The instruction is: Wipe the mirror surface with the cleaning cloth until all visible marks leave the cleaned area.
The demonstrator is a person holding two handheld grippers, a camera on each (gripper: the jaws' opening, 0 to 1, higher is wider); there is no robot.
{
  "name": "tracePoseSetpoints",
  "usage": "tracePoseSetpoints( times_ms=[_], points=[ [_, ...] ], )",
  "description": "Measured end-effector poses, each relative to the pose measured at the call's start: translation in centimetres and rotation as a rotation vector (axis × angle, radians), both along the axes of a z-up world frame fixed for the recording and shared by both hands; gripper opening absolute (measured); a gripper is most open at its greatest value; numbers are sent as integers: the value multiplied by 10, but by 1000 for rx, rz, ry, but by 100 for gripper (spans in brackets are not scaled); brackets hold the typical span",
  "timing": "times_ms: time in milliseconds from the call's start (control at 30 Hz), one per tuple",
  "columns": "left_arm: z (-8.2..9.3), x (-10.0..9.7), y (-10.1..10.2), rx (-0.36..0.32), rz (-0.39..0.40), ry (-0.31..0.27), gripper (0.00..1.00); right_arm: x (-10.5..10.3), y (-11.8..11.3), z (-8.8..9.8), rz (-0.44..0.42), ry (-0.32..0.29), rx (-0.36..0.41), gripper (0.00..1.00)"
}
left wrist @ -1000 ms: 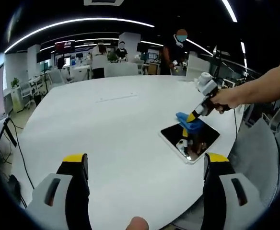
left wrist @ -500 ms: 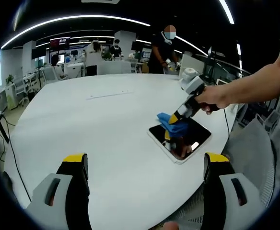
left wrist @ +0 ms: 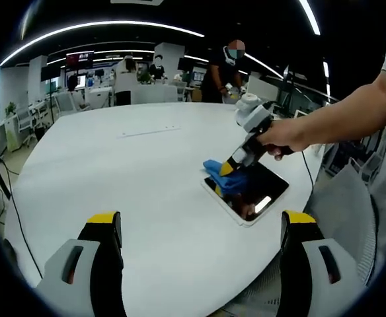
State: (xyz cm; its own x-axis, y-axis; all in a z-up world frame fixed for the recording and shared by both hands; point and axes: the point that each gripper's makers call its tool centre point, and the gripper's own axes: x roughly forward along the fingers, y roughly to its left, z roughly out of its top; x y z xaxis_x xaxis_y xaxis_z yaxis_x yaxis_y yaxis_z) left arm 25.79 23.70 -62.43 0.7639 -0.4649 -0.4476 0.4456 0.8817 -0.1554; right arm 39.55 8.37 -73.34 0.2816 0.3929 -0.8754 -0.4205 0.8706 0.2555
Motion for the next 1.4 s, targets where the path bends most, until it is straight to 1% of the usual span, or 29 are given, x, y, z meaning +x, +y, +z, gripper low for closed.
tracePoseSetpoints(
  times_ms=[167, 200, 300, 367, 467, 533, 667, 767, 900, 1100, 1167, 1267, 1400],
  points=[
    [0, -3, 2, -3, 3, 3, 99, 2, 13, -3, 23, -5, 1, 1],
    [1, -3, 2, -14, 5, 1, 99, 2, 14, -3, 24, -7, 1, 1],
    [2, -3, 2, -14, 4, 0, 99, 0, 17, -1, 27, -11, 2, 1],
    [2, -3, 1, -19, 0, -4, 99, 2, 23, -3, 53, -19, 6, 1],
    [3, -4, 1, -16, -5, -10, 99, 4, 29, -5, 63, -18, 3, 0],
    [3, -4, 2, -13, -5, -11, 99, 4, 28, -5, 69, -17, -11, 0],
    [6, -2, 6, -10, -2, -17, 99, 2, 26, -3, 52, -6, -4, 0],
    [7, 0, 8, -9, -1, -16, 99, 2, 26, -4, 69, -17, -10, 0],
    [10, 3, 8, -17, 11, -27, 99, 0, 25, -2, 58, -10, -6, 0],
    [7, -3, 4, -13, 9, -28, 99, 3, 24, -6, 49, -8, -6, 0],
    [3, -5, 3, -11, 11, -19, 99, -4, 23, -6, 51, -3, -8, 0],
    [3, -4, 3, -16, 21, -20, 99, -15, 21, -4, 59, -11, -13, 0],
    [6, -4, -1, -32, 37, -29, 99, -18, 21, -6, 68, -11, -16, 0]
  ],
)
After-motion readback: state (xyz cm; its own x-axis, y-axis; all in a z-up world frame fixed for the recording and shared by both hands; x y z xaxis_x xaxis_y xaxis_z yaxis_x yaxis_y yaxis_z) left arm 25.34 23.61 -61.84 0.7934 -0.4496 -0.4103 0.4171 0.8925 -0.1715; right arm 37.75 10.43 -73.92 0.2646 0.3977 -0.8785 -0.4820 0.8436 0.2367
